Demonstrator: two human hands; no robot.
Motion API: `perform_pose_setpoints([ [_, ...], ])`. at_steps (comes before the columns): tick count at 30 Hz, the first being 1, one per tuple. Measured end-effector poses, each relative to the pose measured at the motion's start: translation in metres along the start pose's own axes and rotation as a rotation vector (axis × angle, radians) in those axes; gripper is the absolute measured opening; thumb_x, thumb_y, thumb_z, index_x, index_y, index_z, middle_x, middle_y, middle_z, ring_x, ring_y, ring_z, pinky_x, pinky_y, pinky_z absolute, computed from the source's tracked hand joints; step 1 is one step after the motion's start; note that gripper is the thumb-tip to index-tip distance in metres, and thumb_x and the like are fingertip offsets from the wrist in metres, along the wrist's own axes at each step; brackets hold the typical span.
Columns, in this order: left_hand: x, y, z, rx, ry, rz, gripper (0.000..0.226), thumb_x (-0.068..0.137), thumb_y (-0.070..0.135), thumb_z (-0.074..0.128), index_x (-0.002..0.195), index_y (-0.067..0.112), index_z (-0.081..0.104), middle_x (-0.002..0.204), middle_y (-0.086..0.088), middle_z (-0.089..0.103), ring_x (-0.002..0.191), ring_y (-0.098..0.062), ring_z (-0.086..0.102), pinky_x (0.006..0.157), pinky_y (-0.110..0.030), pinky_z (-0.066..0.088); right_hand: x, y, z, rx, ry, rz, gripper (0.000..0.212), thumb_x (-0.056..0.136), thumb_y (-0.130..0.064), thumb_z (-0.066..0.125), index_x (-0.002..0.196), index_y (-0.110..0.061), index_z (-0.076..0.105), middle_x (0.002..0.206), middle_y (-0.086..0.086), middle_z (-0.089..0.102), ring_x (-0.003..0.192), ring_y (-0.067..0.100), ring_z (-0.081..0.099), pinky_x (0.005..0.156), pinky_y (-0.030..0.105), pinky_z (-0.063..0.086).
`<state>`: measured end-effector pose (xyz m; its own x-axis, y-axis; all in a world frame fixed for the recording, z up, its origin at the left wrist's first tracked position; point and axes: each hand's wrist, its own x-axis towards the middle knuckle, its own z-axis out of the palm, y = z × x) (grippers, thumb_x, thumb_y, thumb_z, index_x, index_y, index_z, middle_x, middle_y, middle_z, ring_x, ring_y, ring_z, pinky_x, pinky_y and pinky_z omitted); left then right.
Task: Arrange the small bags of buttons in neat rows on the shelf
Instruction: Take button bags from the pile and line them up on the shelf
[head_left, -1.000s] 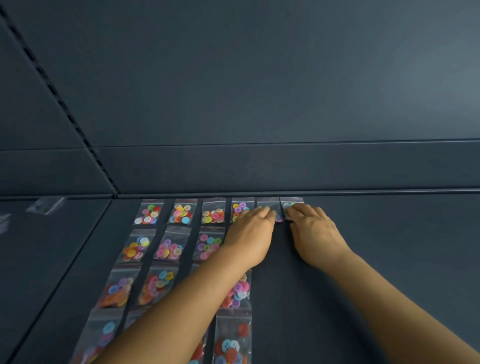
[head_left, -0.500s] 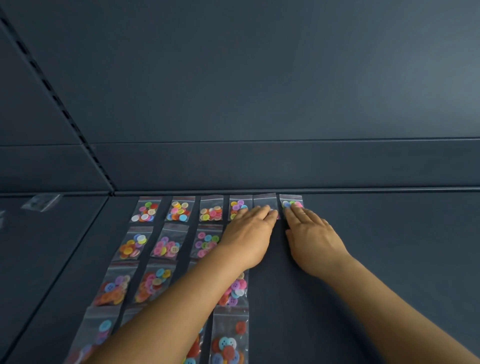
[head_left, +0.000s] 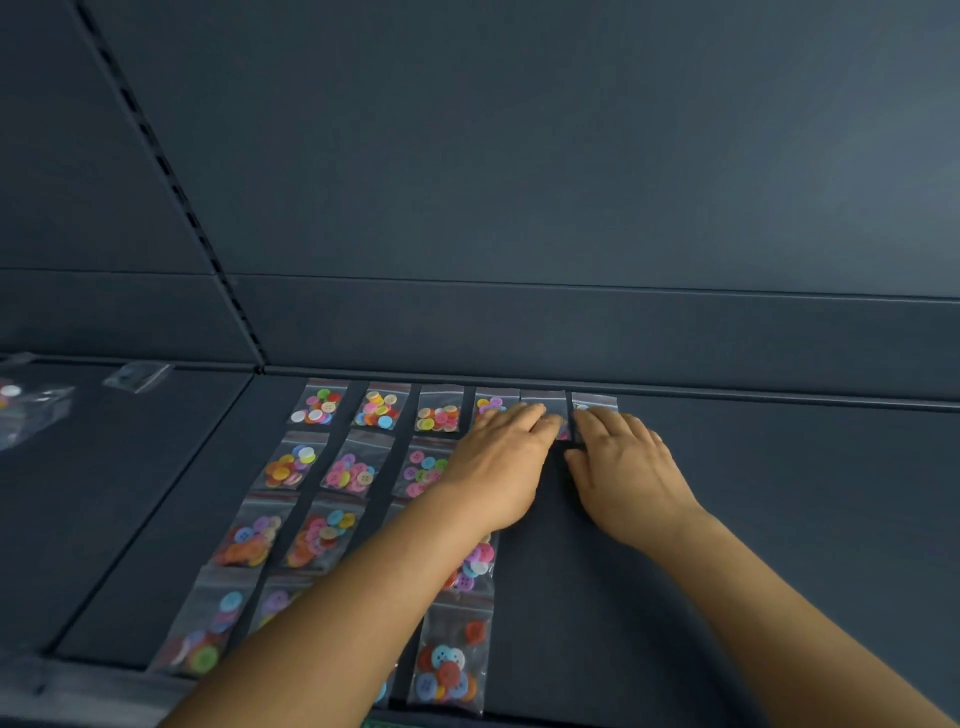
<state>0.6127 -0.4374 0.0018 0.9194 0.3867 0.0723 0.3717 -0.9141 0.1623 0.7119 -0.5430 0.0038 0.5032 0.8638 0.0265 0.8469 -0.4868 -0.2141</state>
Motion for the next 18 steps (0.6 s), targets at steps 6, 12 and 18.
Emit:
perform_pose_setpoints([
  [6,-0.036,-0.022,-0.027,-0.033,0.094,-0.141,0.054,0.097,0.022,0.047,0.147,0.02,0.027,0.149,0.001,0.031,0.137,-0.021,0.029,0.111,-0.034,0.026,0.007,-0.033,-0.008,0.063,0.064,-0.092,0.05,0.095,-0.035,0.046,0.14,-0.016,0.036,0.14,0.003,0.041,0.127,0.025,0.037,0.105,0.033,0.03],
  [12,-0.095,-0.072,-0.055,-0.038,0.181,-0.294,0.055,0.098,0.029,0.046,0.148,0.025,0.024,0.149,0.006,0.029,0.138,-0.017,0.025,0.113,-0.031,0.022,0.013,-0.106,-0.01,0.079,0.056,-0.268,0.058,0.094,-0.042,0.046,0.144,-0.017,0.03,0.144,0.003,0.036,0.131,0.024,0.034,0.111,0.034,0.027],
  [18,-0.172,-0.148,-0.076,-0.026,0.225,-0.407,0.055,0.097,0.031,0.046,0.148,0.026,0.025,0.148,0.007,0.031,0.136,-0.016,0.029,0.112,-0.027,0.022,0.017,-0.205,0.009,0.089,0.017,-0.382,0.058,0.095,-0.045,0.041,0.145,-0.02,0.027,0.146,0.001,0.034,0.134,0.023,0.031,0.112,0.034,0.023],
])
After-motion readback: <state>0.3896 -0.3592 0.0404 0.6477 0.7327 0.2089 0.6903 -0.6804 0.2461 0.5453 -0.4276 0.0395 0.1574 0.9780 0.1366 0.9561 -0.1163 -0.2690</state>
